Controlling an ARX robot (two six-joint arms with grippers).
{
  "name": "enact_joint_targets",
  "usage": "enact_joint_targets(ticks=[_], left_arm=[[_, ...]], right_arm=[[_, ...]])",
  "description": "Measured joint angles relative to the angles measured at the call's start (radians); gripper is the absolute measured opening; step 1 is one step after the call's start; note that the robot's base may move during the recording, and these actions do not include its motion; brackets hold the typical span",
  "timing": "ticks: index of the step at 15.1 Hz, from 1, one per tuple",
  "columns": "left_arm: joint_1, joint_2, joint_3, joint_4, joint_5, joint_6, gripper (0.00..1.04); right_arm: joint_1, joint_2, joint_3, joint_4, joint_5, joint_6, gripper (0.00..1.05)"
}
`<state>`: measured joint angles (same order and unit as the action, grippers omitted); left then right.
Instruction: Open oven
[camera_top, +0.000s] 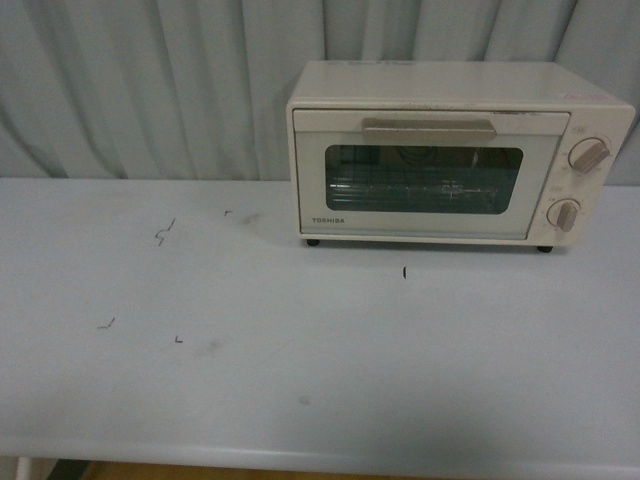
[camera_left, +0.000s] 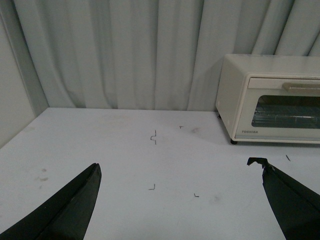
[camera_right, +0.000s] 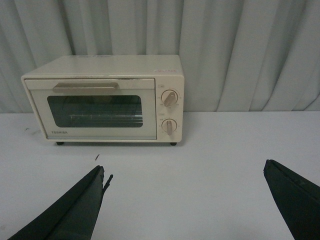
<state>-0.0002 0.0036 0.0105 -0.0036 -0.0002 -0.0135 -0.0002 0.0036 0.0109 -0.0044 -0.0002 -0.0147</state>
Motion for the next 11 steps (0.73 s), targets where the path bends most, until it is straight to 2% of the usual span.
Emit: enact_joint_targets(ticks=[11], left_arm=[[0.0,0.0,0.0,0.0,0.0,0.0,0.98]], right_arm=[[0.0,0.0,0.0,0.001,0.0,0.0,0.98]])
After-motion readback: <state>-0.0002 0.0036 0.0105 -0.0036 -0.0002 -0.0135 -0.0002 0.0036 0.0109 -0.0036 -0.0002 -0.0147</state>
